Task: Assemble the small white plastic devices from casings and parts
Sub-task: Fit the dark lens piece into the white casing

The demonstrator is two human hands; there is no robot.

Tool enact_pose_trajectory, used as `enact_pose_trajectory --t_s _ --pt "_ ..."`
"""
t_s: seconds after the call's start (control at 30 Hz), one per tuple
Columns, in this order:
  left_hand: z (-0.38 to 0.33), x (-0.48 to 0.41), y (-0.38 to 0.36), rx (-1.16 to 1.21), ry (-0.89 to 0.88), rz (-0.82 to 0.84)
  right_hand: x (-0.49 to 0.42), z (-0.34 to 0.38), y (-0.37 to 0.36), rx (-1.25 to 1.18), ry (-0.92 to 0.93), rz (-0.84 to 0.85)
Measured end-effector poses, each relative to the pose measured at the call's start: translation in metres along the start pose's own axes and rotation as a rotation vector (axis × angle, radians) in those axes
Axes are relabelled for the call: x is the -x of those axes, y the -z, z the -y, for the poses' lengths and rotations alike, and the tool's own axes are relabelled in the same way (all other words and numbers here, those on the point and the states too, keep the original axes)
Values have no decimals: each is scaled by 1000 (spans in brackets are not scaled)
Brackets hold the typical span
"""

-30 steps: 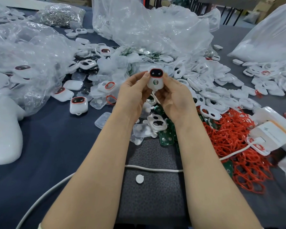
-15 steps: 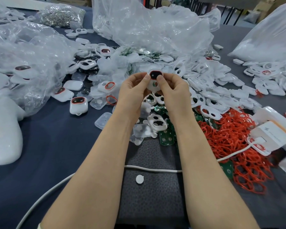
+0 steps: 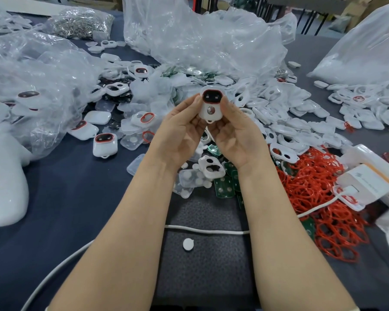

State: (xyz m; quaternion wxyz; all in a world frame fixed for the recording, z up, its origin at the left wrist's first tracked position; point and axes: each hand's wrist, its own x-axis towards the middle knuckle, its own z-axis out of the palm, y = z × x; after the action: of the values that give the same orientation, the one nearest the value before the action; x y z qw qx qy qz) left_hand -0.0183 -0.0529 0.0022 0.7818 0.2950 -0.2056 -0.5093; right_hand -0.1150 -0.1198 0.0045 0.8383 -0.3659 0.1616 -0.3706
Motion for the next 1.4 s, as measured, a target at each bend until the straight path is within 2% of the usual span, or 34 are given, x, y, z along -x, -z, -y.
enact_pose_trajectory --t_s 0.07,0.1,0.2,0.27,0.33,0.4,0.5,0.67,0.83,0.9,0.97,1.07,1.17,1.3,1.4 --pt "2 -1 0 -26 16 -57 0 0 1 23 -1 -40" --pt "4 -2 0 -88 1 -118 -1 -1 1 118 36 -84" --pt "13 -4 0 -511 -141 -297 -2 -9 -1 760 329 -280" --pt "15 -2 -3 -639 -199 -277 -2 -14 -3 1052 522 -358" --pt "14 -2 -5 -694 -209 -224 0 -15 -6 1175 619 -359" --pt "12 -2 -6 -741 -219 -235 0 -14 -7 1299 586 -282" --pt "7 -4 -2 -690 -232 -316 1 -13 -12 1409 485 -154" --pt "-1 -7 7 -713 -254 -491 12 9 -11 1228 323 -92" --pt "-1 -12 14 -727 -283 -566 14 13 -1 1787 -7 11" --pt "1 -13 14 -697 -280 -570 11 5 -3 1857 -45 -1" --pt "3 -13 12 -630 -242 -566 8 -4 -4 1898 0 -45" --pt "4 -11 11 -521 -172 -531 4 -11 -1 1828 162 -114" --pt "4 -9 7 -462 -154 -473 3 -4 2 1420 244 -232" --pt "8 -10 5 -560 -130 -416 3 5 1 668 69 -225" --pt "11 -11 5 -599 -115 -394 4 8 1 376 7 -196"
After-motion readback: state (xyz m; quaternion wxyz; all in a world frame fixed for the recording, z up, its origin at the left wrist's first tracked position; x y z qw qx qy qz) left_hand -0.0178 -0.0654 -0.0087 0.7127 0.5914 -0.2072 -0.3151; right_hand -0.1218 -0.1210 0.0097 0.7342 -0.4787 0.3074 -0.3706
